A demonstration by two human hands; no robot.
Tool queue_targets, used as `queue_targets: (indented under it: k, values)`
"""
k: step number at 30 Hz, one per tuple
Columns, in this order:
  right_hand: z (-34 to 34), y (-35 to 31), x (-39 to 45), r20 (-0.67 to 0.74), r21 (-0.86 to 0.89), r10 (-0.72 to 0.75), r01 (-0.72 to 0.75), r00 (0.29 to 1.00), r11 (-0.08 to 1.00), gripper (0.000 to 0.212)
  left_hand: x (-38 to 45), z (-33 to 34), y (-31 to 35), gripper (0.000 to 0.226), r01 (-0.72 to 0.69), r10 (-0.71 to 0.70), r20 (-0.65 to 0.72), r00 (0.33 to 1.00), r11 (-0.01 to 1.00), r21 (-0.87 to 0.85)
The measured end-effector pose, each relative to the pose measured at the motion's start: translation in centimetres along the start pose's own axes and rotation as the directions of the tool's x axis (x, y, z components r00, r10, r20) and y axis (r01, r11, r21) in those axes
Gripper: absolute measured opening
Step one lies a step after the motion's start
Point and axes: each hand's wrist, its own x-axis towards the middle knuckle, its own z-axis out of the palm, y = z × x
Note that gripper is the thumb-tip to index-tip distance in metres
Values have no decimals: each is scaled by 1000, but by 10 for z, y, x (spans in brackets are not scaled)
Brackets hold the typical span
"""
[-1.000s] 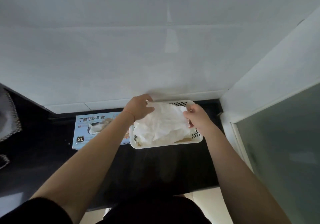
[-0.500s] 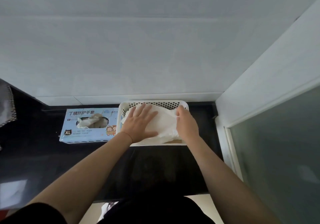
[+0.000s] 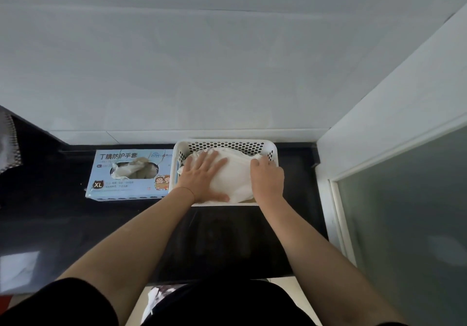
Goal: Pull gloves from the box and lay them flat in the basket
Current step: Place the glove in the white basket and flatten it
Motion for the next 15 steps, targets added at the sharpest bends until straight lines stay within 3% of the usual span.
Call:
queue_targets:
  k: [5,7,10,13,15]
  values:
    - [-17,-11,6,-92,35,64,-61,994,997,18,-2,-11,-6,109,-44,40,-30,999,988,-148]
    - [-28,-21,11,-162,143,87,-63,983,988,19,-9,-17,-10,90,-93,50,-182,982,967,-237]
    - [-39,-48,18,-254,301,46,34,966,953,12,-23,-31,-27,58,-206,33,-505,863,935,-290]
    - [-46,-95,22,-136,521,-12,82,991,850,18,-42,-39,-73,52,-179,-5,-592,806,951,-251]
    - [-52,-130,23,-17,680,-25,30,1000,733,19,-60,-43,-113,65,-70,-72,-530,845,967,-243]
